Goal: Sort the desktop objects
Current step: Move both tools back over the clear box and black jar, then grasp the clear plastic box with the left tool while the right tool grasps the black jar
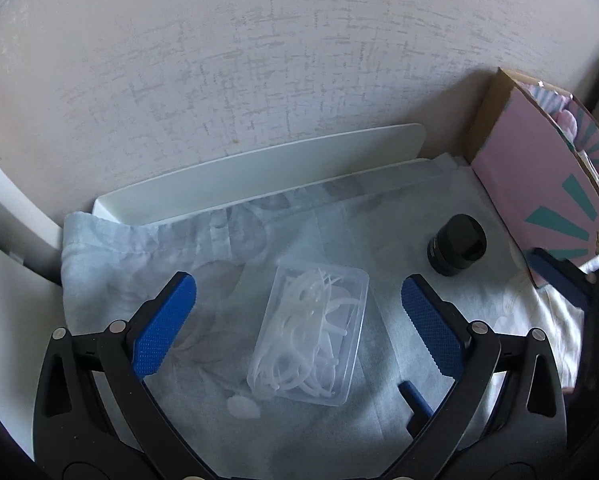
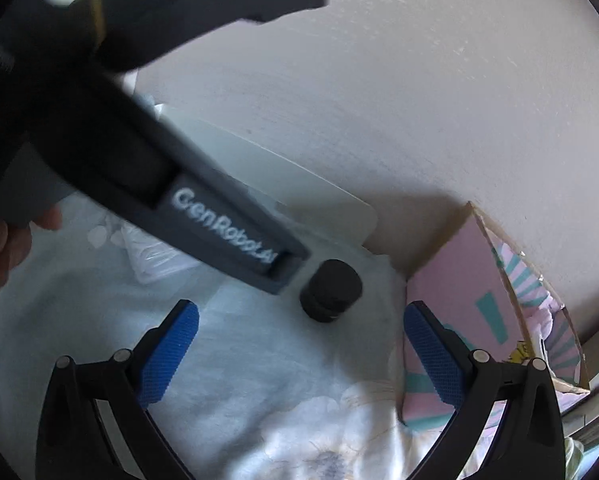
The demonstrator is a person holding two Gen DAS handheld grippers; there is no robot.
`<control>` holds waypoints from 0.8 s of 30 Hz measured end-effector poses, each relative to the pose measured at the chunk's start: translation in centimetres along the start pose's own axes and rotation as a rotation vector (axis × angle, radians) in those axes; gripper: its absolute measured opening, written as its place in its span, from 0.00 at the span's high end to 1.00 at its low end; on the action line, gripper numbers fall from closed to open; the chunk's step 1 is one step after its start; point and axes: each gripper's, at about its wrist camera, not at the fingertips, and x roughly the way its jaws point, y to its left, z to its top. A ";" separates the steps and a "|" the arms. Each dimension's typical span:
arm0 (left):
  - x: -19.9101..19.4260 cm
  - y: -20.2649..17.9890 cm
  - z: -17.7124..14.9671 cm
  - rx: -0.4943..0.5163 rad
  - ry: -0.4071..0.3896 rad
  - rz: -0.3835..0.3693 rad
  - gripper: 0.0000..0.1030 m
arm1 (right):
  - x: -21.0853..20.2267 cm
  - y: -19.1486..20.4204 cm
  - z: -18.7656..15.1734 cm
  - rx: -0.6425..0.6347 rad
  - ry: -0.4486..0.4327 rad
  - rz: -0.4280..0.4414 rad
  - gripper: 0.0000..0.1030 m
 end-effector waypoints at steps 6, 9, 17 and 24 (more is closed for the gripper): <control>0.3 -0.6 -0.5 0.063 0.036 -0.007 0.02 | 0.9 -1.8 0.6 0.090 0.028 0.043 0.01; 0.5 -0.6 -0.8 0.080 0.055 -0.006 0.07 | 1.4 -2.7 0.6 0.139 0.027 0.046 0.01; 0.6 0.4 -1.2 0.040 0.079 -0.036 0.31 | 4.1 -5.2 0.8 0.167 0.081 0.118 0.20; 0.2 0.5 -1.7 0.026 0.090 -0.049 0.45 | 6.3 -7.5 0.8 0.211 0.137 0.177 0.37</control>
